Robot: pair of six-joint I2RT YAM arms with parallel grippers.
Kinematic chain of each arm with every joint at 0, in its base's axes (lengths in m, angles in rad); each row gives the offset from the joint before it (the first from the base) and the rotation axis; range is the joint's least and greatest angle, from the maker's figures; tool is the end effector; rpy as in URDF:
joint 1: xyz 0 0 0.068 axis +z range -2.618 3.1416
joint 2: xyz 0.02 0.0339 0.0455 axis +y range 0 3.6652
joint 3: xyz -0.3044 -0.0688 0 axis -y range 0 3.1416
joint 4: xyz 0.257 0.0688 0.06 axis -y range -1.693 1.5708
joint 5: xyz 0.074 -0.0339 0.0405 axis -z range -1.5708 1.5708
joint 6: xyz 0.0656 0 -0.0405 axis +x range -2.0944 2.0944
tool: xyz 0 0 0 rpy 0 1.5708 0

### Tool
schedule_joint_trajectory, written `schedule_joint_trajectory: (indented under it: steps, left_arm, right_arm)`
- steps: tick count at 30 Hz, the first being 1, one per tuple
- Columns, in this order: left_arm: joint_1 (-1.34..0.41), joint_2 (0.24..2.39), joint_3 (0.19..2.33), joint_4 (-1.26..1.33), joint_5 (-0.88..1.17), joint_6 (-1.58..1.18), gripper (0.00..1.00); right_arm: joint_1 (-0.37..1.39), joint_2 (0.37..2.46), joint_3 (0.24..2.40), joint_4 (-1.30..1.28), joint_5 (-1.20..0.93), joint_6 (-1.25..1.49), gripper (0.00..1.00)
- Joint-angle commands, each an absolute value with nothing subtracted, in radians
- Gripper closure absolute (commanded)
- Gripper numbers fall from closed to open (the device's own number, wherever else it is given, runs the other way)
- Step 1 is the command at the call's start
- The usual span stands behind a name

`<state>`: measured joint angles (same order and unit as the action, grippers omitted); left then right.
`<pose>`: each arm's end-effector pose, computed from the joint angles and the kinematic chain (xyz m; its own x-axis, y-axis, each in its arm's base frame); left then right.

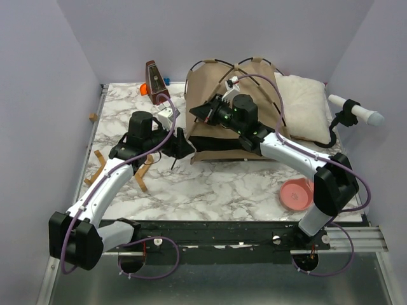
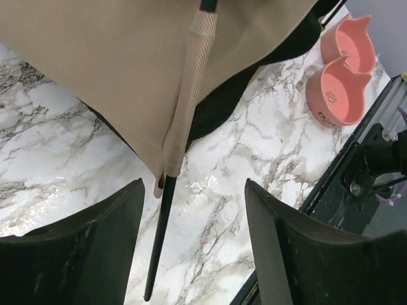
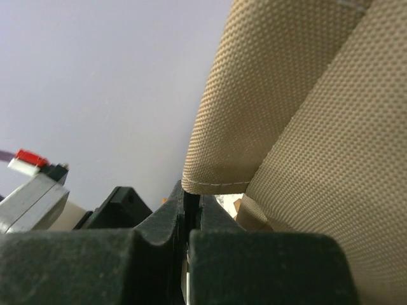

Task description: Set up the pet tent

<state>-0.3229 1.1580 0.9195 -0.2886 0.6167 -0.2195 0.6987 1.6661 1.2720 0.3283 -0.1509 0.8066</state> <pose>0.2459 -0.1223 0.3258 -0.6252 0.0219 -0.7802 0.6114 0.6350 -0.4721 0.3366 0.2956 0.3641 -0.5768 0.4476 -0.6833 -0.4832 0.4876 0.7272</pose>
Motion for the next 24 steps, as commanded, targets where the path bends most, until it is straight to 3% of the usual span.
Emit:
schedule_joint_trajectory:
  steps: [1,11,24]
  left_arm:
    - [-0.329,1.115,0.944,-0.336,0.632,-0.170,0.25]
    - [-0.330,1.036,0.864,-0.435,0.515,-0.098,0.24]
    - [-0.330,1.048,0.842,-0.454,0.443,-0.090,0.46]
  right_arm:
    - [0.670,1.640,1.312,0.351,-0.089,0.801,1.00]
    - [0.617,1.621,1.330,0.309,-0.090,0.764,1.00]
    - [0.609,1.589,1.316,0.318,-0.120,0.776,1.00]
